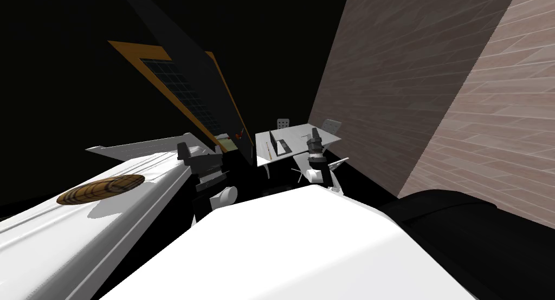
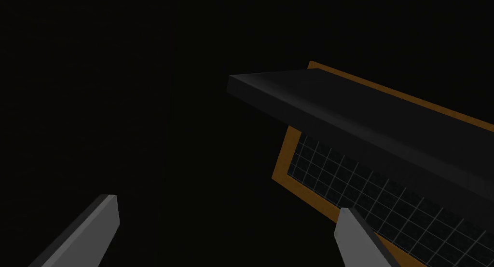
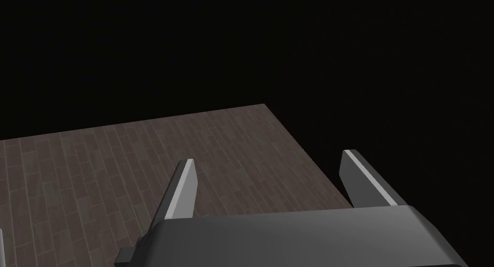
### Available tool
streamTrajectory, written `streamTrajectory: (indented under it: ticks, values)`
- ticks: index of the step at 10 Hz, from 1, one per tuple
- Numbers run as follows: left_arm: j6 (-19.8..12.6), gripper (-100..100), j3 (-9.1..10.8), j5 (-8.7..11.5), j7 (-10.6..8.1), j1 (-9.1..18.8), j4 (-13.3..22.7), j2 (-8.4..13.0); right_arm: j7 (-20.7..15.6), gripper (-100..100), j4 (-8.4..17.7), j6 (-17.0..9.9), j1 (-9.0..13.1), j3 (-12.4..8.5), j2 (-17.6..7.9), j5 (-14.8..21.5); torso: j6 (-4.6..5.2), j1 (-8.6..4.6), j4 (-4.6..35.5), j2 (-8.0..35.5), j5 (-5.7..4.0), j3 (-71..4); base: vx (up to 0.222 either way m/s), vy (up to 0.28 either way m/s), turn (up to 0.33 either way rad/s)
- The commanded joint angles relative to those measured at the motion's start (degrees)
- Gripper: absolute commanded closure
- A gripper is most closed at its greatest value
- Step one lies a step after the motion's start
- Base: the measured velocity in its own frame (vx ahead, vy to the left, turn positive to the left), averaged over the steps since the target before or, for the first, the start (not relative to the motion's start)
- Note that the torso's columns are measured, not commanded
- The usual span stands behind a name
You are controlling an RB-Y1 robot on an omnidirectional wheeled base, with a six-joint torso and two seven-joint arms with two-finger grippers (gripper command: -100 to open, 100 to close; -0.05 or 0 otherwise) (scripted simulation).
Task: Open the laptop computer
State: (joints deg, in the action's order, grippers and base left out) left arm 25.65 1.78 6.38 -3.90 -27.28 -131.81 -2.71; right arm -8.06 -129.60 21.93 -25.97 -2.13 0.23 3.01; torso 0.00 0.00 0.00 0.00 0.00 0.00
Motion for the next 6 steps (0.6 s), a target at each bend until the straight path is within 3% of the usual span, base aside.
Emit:
streamTrajectory:
  ticks: [1,6]
  values:
    - [0.0,0,0.00,0.0,0.00,0.0,0.0,0.0,0.0,0,0.0,0.0,0.0,0.0,0.0,0.0,0.00,0.00,2.3,2.3,0.00,-4.7,0.000,0.000,0.000]
    - [0.0,0,0.00,0.0,0.00,0.0,0.0,0.0,0.0,0,0.0,0.0,0.0,0.0,0.0,0.0,0.00,0.00,22.7,22.7,0.00,-45.4,0.000,0.000,0.000]
